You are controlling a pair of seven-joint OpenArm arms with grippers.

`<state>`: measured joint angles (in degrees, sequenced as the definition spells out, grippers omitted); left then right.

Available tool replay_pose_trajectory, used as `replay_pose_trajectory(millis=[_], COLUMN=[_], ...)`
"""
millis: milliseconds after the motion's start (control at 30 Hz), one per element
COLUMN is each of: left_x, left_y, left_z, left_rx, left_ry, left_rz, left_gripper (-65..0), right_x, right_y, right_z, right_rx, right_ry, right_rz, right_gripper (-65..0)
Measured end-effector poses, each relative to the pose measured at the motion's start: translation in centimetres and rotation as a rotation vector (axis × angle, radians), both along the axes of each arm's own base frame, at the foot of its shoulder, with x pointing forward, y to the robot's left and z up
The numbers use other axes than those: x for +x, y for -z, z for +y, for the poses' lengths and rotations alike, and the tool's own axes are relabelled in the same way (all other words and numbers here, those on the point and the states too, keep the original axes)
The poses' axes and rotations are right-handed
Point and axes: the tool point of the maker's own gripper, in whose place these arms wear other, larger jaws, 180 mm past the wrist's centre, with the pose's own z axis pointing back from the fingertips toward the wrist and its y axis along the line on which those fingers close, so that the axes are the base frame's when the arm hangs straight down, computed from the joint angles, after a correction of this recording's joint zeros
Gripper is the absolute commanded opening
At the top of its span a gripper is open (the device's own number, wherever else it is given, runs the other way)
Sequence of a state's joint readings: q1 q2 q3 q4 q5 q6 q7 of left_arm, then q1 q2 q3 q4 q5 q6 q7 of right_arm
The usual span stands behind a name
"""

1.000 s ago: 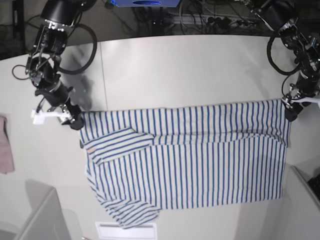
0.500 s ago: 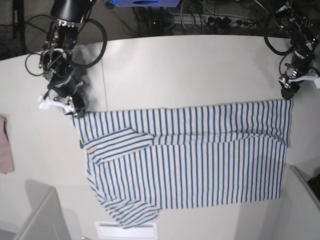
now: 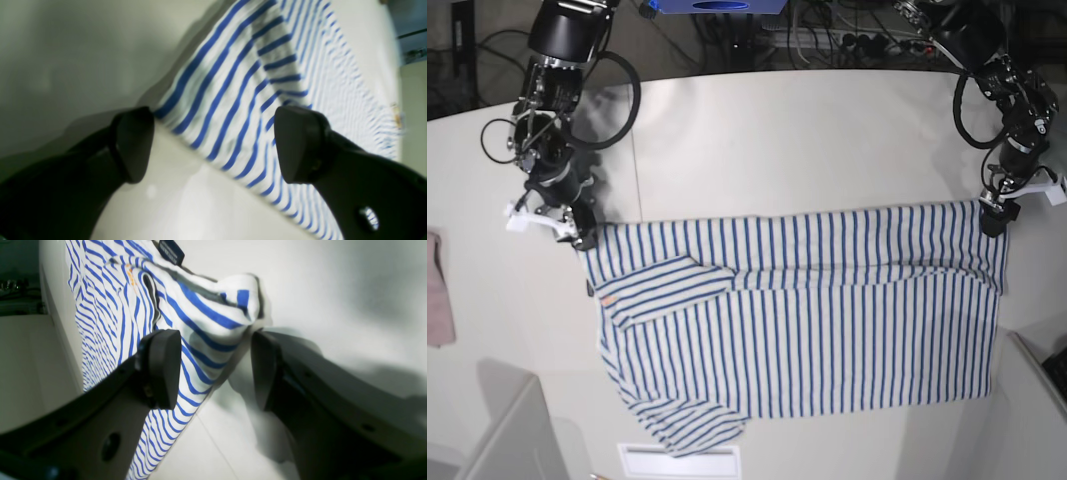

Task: Fold the T-shirt properly
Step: 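Grasp the collar edge corners again with both grippers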

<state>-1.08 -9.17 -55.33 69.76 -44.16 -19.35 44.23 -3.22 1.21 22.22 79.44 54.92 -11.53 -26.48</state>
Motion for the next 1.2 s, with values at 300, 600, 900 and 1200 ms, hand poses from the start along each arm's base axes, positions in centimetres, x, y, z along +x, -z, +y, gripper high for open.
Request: replay_pose_trajectory(millis=[300,600,900,1200], left_x=[0.3,-0.2,0.1,-1.2], left_y=[-0.1,1.3,1.4,1.3], left_z=[1.2,1.2,1.0,0.7], left_rx=[0.017,-0.011,0.036,0.093], left_ry=[-0.026,-0.037,0.057,0.109], left_rz=[-0.014,0.015,0.091,0.13], left_gripper=[-11.2,-49.9,-65.0,-65.0], right_x=[1.3,1.7,0.9,-0.7], right_y=[0.7,0.7,1.5,0.9], right_z=[-0.6,-0.5,-1.1,-2.3], right_rx=[-0.021,-0.041,-0.063,-0.11], right_ry=[-0.01,-0.033,0.002,-0.018], right_rz=[-0.006,-0.003,0.018,0.03], right_gripper=[-32.7,-37.1,-65.0,-65.0])
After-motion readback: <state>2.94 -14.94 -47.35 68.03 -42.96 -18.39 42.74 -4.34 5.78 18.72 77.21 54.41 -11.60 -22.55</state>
